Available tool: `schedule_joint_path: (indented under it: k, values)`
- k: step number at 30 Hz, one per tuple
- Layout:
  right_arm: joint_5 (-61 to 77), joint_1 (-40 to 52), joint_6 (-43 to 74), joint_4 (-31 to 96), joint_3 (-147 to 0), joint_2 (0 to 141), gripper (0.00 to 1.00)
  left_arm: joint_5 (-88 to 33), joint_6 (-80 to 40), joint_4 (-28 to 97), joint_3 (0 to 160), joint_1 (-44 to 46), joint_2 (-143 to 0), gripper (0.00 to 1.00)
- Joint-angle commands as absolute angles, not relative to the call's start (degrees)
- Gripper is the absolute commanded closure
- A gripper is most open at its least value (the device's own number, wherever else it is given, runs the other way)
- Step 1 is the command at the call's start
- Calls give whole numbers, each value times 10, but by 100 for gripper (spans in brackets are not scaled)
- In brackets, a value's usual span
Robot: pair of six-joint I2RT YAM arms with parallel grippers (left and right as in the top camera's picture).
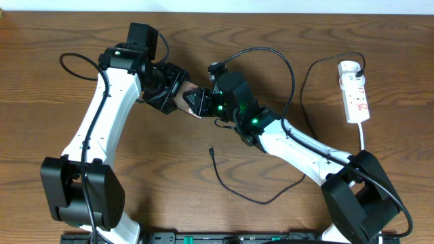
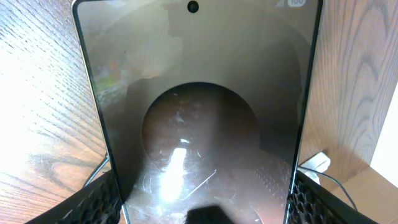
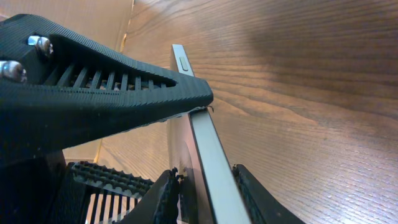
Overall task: Plug charger to phone and switch on socket
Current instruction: 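Grasp the phone's side edge with the right gripper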
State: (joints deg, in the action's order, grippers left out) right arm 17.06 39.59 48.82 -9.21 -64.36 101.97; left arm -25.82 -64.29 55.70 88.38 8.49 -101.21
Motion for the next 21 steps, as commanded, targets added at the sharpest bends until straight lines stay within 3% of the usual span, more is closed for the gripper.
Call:
schedule_joint_path:
  k: [1,9,21]
  values:
    - [160,399,489,-92,-653,1028,74,-272,-644,557,883,90,-1000,93]
    - [156,404,488,-92,-653,1028,77,-275,-644,557,883,90,-1000,93]
    - [149,404,489,-93,-653,1028,94,-275,-644,557,883,90,-1000,93]
